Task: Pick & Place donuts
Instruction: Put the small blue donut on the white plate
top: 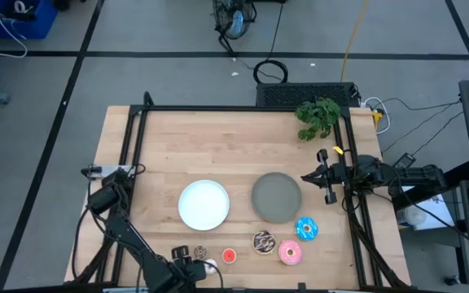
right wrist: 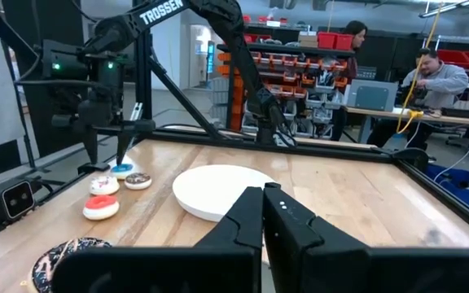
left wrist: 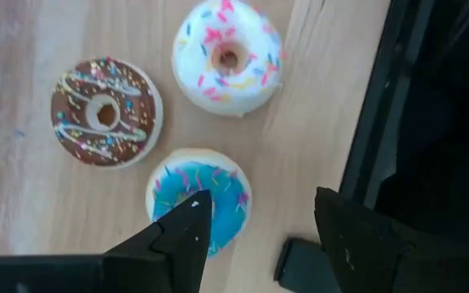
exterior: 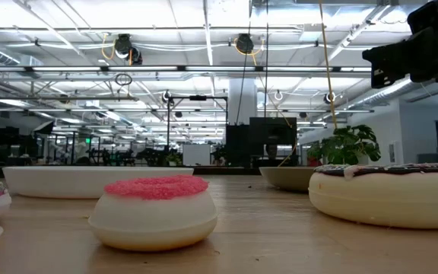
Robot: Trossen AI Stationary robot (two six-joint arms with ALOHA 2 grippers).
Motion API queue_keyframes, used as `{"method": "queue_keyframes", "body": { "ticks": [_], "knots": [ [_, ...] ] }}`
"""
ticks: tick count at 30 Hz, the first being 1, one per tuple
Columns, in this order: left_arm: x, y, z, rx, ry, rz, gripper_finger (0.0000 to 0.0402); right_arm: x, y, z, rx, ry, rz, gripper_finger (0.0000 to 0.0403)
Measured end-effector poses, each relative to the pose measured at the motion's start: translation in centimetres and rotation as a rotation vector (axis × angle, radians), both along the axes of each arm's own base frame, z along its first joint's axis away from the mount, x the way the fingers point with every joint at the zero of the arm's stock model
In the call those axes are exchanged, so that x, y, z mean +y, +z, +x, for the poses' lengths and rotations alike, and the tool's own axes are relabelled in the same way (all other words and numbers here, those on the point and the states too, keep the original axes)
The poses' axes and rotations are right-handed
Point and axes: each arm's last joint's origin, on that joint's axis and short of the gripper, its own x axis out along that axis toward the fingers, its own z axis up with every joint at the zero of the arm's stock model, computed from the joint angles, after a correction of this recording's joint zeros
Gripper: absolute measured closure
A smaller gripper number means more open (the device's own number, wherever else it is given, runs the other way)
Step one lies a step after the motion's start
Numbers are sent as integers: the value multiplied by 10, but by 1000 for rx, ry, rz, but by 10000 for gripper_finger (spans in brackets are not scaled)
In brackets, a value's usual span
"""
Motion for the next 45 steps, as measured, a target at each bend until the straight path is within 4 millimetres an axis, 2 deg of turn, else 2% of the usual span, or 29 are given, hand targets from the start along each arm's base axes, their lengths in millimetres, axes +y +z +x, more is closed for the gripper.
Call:
{"method": "queue_keyframes", "body": {
  "ticks": [7,16,19,23,33,39,45],
  "knots": [
    [-1,-11,-2,66,14,-1,181,0,0,0,0,0,0,403],
    [0,-18,1,68,-8,27,181,0,0,0,0,0,0,403],
    [3,-21,2,66,21,29,192,0,0,0,-1,0,1,403],
    [5,-24,2,72,48,33,239,0,0,0,0,0,0,403],
    [9,-26,5,124,83,-13,386,0,0,0,-1,0,1,403],
    [13,-14,13,153,40,-25,383,0,0,0,-1,0,1,403],
    [15,35,23,123,-10,69,392,0,0,0,-1,0,1,403]
  ]
}}
